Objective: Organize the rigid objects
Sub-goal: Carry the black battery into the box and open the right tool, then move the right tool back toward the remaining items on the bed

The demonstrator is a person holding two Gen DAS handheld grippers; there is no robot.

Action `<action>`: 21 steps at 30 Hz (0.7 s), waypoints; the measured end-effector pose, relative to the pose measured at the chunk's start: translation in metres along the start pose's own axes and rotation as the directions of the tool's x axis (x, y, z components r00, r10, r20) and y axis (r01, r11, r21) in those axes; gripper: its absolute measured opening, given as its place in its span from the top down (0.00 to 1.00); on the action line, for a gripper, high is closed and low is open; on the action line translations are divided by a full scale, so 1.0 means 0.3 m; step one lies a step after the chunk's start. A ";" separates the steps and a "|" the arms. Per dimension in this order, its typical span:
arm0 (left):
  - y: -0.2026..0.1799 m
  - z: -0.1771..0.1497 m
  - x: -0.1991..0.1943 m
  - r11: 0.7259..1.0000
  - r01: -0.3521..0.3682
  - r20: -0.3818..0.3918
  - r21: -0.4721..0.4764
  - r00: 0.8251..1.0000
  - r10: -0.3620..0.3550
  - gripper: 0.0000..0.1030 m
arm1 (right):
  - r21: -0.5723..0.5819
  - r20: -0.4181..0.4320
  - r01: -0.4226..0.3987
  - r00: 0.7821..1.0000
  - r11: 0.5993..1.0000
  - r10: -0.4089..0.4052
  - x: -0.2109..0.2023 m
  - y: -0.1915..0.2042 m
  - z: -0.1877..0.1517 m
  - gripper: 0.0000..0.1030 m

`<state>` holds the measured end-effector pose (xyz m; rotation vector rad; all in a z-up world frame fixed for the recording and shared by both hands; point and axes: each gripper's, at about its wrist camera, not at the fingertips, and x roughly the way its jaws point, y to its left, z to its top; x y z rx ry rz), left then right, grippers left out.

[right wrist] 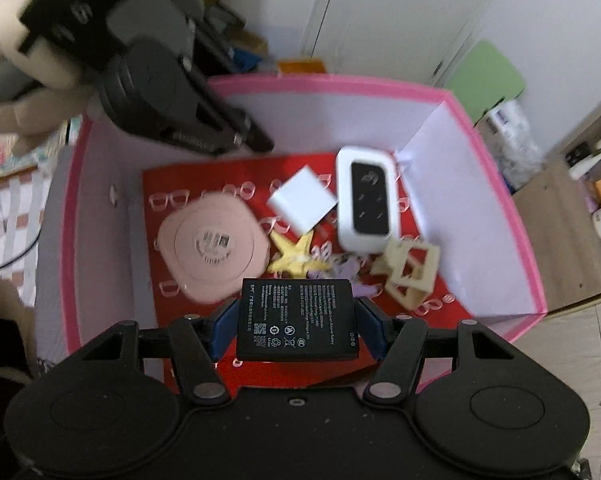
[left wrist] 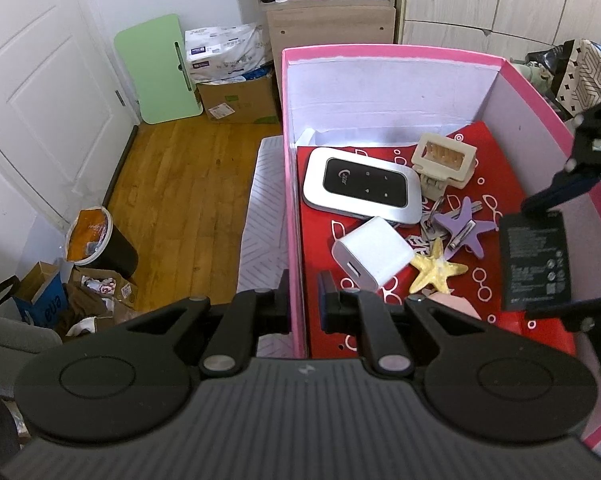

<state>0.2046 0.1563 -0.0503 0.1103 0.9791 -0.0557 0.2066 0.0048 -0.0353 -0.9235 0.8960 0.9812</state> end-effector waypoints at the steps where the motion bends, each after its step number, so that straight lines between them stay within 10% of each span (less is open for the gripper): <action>1: 0.003 0.001 0.001 1.000 0.002 -0.001 -0.002 1.000 -0.002 0.90 | -0.007 -0.029 -0.003 1.000 1.000 0.002 0.020 0.006 0.007 0.34; 7: 0.002 0.002 0.005 1.000 0.010 0.001 -0.011 1.000 -0.010 0.90 | 0.009 -0.069 -0.051 0.996 0.999 0.051 0.083 0.002 0.010 0.33; 13: -0.006 0.005 0.007 1.000 0.007 0.001 -0.012 1.000 -0.007 0.90 | 0.139 0.129 -0.003 0.992 0.990 -0.015 -0.043 -0.046 -0.060 0.31; 21: 0.007 -0.003 0.002 0.999 0.021 0.005 -0.030 1.000 -0.020 0.90 | 0.368 0.333 -0.005 0.934 0.930 -0.127 -0.298 -0.065 -0.325 0.31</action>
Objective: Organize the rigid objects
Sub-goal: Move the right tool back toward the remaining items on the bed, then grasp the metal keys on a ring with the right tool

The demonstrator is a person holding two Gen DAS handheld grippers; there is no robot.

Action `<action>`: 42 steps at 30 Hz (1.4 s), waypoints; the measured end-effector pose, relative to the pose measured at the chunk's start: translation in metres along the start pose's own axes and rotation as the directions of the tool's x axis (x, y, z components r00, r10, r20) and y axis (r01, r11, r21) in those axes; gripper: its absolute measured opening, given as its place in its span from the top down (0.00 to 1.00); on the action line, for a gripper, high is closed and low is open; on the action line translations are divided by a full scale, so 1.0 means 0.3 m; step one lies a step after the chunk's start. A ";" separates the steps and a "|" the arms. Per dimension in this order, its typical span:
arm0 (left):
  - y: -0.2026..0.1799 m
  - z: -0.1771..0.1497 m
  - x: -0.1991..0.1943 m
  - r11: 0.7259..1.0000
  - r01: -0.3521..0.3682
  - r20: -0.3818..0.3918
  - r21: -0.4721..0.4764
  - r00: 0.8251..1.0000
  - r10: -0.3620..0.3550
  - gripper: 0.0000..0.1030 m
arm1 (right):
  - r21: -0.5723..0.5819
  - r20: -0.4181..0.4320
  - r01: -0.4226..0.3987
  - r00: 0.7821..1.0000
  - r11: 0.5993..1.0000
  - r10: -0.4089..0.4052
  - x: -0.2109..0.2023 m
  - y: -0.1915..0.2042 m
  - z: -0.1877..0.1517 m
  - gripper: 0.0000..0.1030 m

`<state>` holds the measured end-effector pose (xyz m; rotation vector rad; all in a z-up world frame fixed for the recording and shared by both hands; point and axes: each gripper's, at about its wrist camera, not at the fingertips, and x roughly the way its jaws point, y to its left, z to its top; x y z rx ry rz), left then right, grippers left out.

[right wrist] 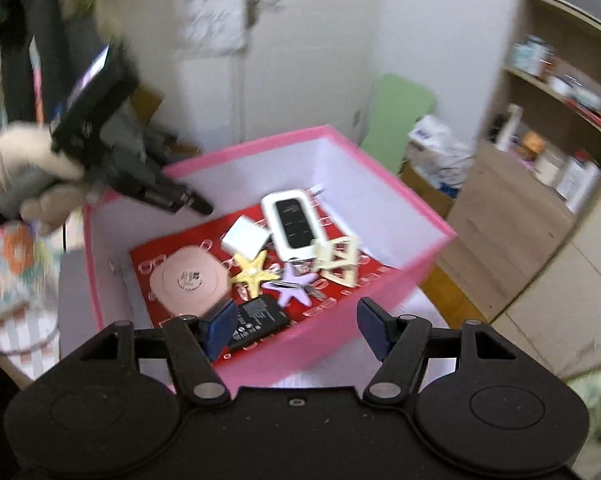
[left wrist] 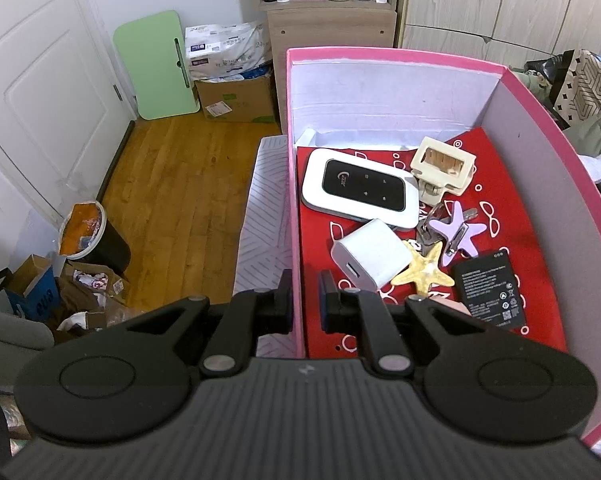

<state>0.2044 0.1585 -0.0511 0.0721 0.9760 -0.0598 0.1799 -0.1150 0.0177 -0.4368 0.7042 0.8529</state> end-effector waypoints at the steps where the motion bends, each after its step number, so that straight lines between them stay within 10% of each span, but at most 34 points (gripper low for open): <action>1: 0.000 0.000 0.000 1.000 0.000 0.000 0.000 1.000 0.000 0.90 | 0.031 0.021 0.010 1.000 0.999 -0.011 -0.028 -0.019 -0.023 0.31; 15: -0.003 0.001 0.000 1.000 0.000 -0.002 -0.002 1.000 0.000 0.89 | 0.459 0.020 0.089 0.994 0.884 -0.110 0.016 -0.133 -0.423 0.30; 34: 0.011 0.003 0.000 1.000 0.013 0.001 -0.022 1.000 -0.013 0.89 | 0.622 0.052 0.189 0.958 0.760 -0.281 0.138 -0.293 -0.568 0.40; 37: 0.013 0.004 -0.001 1.000 0.014 0.002 -0.020 1.000 -0.014 0.89 | 0.577 0.041 0.217 0.955 0.787 -0.294 0.136 -0.266 -0.562 0.70; 42: 0.009 0.005 0.001 0.999 0.021 0.003 -0.028 1.000 -0.021 0.89 | 0.649 0.073 0.149 0.964 0.746 -0.256 0.112 -0.278 -0.591 0.70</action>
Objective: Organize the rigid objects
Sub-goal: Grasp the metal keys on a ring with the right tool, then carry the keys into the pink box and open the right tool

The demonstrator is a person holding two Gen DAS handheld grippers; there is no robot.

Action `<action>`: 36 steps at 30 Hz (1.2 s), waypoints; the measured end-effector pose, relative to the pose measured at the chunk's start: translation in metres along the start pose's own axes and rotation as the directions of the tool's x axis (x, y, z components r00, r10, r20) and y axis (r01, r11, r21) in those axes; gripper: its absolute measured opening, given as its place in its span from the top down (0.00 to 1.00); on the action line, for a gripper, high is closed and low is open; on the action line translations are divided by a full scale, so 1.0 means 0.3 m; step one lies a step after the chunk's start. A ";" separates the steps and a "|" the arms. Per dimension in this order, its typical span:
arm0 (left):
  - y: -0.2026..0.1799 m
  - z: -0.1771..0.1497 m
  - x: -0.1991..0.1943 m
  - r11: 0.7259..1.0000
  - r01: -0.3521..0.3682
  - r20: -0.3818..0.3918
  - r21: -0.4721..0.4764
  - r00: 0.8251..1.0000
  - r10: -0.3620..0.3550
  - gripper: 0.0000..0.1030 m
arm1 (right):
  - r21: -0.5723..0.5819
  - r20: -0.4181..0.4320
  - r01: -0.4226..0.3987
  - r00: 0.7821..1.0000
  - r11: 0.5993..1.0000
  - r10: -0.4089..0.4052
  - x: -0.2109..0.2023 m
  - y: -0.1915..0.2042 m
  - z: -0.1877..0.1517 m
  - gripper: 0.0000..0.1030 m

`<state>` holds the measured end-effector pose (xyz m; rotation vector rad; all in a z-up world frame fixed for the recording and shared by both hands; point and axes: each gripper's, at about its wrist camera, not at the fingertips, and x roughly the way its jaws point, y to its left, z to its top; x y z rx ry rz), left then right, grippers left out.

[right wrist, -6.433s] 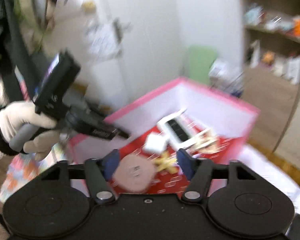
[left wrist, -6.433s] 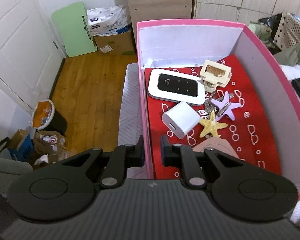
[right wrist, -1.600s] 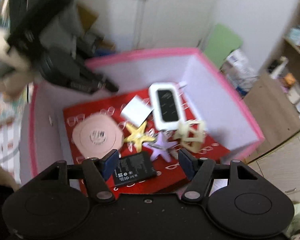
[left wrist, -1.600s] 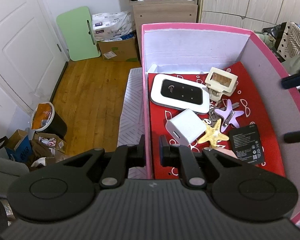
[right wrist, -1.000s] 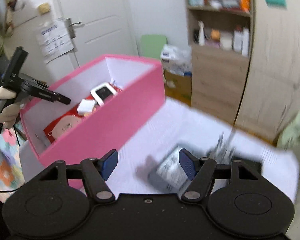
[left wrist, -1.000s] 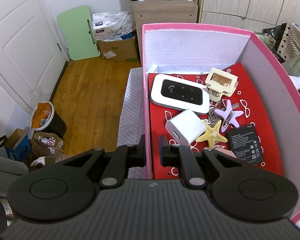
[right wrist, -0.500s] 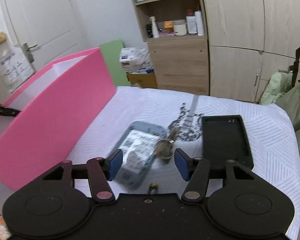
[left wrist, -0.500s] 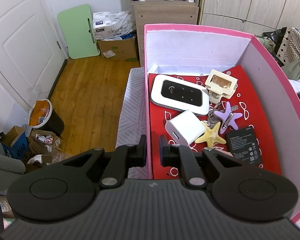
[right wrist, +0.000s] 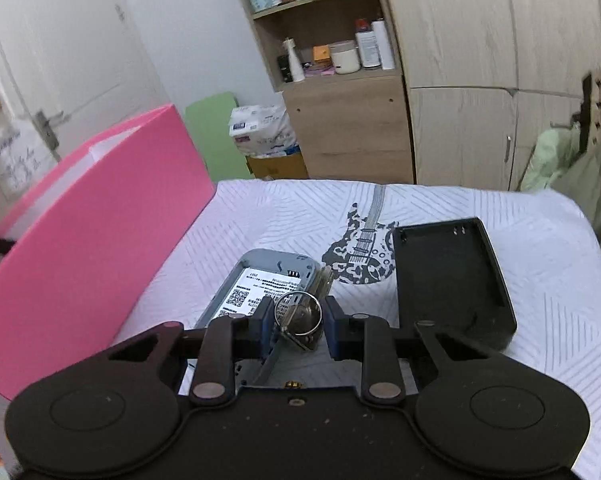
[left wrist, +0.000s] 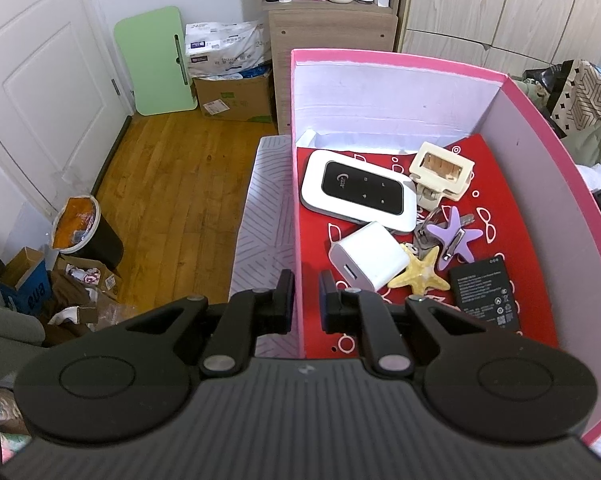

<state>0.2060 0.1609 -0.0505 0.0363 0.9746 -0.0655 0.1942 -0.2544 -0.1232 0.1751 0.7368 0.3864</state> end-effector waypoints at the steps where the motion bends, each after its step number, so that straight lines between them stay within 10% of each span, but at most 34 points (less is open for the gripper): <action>1: 0.001 0.000 0.000 1.000 0.000 0.000 -0.002 1.000 0.000 0.89 | 0.023 0.006 -0.016 1.000 1.000 0.016 -0.007 -0.007 -0.001 0.70; 16: 0.002 0.000 0.000 1.000 0.001 0.000 -0.002 1.000 -0.001 0.89 | 0.118 0.075 -0.170 0.984 0.978 0.162 -0.101 0.003 0.057 0.70; 36: -0.002 -0.003 0.001 1.000 -0.006 -0.001 0.012 1.000 0.007 0.89 | -0.246 0.059 -0.415 0.895 0.876 0.441 -0.217 0.436 0.297 0.70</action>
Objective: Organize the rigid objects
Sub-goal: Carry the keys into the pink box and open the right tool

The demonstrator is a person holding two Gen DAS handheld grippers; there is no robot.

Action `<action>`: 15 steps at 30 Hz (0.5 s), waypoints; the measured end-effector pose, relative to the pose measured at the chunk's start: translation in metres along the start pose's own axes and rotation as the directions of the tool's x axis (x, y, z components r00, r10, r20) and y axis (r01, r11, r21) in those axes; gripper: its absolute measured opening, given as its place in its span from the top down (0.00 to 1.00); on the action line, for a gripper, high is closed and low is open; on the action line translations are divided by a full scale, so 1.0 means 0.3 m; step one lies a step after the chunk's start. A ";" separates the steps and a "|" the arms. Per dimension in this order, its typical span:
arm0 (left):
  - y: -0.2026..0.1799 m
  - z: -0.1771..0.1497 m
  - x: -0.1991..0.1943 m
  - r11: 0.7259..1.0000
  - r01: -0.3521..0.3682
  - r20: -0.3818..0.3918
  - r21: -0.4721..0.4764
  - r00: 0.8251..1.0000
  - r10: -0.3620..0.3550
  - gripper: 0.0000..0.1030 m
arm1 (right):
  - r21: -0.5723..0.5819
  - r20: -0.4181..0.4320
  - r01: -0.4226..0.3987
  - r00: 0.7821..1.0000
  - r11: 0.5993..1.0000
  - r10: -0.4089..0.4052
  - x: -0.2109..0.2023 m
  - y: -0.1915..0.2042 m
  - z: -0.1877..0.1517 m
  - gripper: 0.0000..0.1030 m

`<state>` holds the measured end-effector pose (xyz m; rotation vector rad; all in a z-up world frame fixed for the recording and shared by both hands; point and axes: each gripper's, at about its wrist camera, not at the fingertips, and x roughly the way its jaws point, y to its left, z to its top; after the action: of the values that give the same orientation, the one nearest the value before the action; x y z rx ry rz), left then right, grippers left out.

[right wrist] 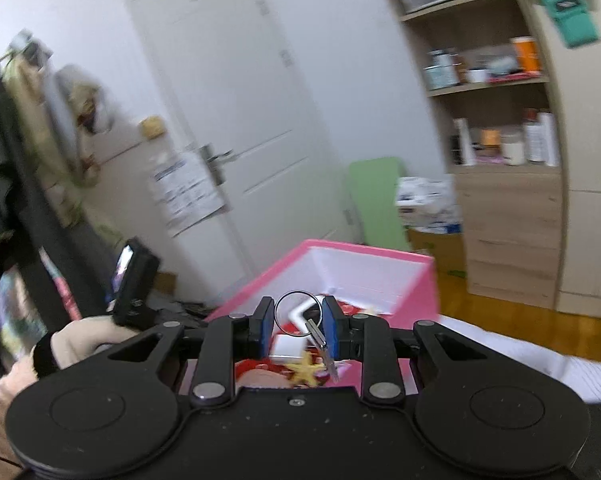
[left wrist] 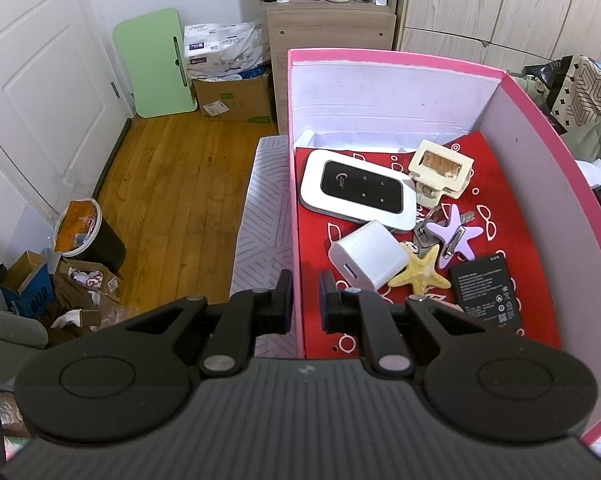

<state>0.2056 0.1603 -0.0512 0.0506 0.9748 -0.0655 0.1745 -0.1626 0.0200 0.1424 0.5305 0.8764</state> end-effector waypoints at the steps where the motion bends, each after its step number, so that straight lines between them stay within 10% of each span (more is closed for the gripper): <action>1: 0.000 0.000 0.000 1.000 0.000 0.000 0.000 1.000 0.000 0.89 | -0.013 -0.016 -0.014 1.000 1.000 0.013 0.023 0.015 0.006 0.70; 15: -0.007 -0.001 -0.004 1.000 -0.004 0.017 0.003 1.000 0.003 0.89 | 0.005 -0.306 -0.062 0.950 0.998 0.060 0.444 0.055 -0.030 0.70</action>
<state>0.2044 0.1584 -0.0503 0.0541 0.9580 -0.0638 0.2279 -0.0513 -0.0333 0.0172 0.8172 0.9667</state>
